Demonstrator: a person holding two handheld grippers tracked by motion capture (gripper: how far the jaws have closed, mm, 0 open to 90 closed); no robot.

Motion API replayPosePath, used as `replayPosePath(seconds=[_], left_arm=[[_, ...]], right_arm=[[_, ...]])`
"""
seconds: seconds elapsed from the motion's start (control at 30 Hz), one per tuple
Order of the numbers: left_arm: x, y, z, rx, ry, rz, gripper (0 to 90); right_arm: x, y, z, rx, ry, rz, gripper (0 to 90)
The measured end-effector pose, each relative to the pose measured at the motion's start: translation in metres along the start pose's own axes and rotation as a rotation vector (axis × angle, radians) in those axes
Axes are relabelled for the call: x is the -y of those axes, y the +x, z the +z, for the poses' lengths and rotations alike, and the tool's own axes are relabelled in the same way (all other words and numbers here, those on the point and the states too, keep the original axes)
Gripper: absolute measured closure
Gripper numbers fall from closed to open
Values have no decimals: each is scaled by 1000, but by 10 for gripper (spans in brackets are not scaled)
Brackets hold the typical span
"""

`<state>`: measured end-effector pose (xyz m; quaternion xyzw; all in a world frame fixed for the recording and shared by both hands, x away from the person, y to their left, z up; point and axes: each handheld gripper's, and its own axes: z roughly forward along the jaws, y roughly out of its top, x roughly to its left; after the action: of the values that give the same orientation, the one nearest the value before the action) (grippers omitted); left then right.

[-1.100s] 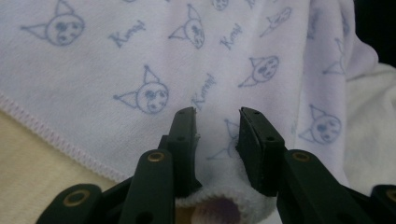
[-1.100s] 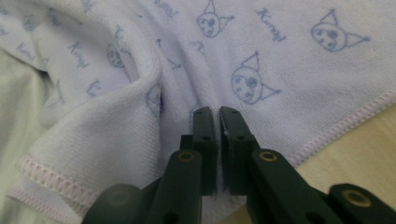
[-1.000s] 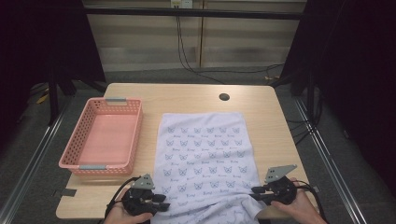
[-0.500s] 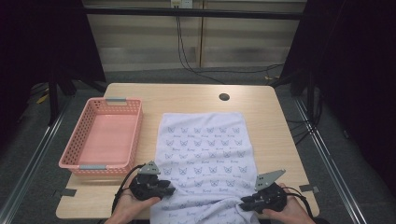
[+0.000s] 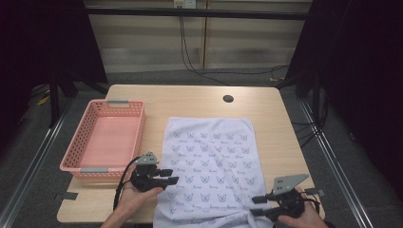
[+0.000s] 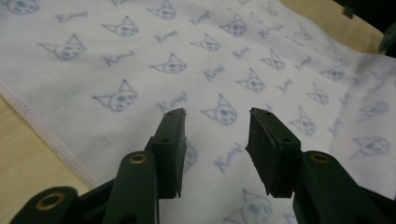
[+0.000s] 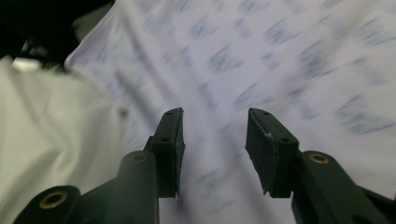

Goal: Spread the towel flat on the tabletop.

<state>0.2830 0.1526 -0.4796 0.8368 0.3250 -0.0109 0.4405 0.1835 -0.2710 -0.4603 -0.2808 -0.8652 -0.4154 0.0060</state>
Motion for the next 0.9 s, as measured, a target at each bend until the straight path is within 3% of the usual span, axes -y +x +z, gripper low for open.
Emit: replayPosePath(seconds=[0.1, 0.13, 0.17, 0.27, 0.3, 0.4, 0.47, 0.53, 0.63, 0.8, 0.9], left_arm=[[-8, 9, 10, -23, 2, -9, 587], [-12, 13, 13, -19, -5, -14, 592], [-15, 17, 16, -23, -5, -15, 601], [-21, 24, 22, -43, 1, -12, 621], [-24, 30, 28, -54, 3, -33, 621], [-26, 37, 38, -108, 22, -6, 623], [-23, 38, 39, -112, 44, -12, 623], [-22, 38, 40, -107, 57, -5, 618], [-15, 37, 37, -93, 30, 2, 616], [-6, 27, 32, -78, 34, 40, 619], [3, 11, 27, -55, 60, 71, 618]], right_arm=[[-13, -24, 0, 95, -62, 34, 531], [-16, -30, 2, 105, -62, 33, 530], [-21, -39, 8, 158, -54, 29, 511], [-33, -66, 25, 192, -29, 47, 502], [-37, -75, 32, 211, -16, 58, 503], [-44, -92, 49, 250, 1, 58, 587], [-43, -99, 59, 282, 13, 54, 652], [-39, -101, 64, 297, 36, 44, 703], [-35, -97, 60, 312, 48, 43, 791], [-21, -89, 48, 276, 39, 84, 842], [-13, -78, 41, 250, 55, 87, 844]])
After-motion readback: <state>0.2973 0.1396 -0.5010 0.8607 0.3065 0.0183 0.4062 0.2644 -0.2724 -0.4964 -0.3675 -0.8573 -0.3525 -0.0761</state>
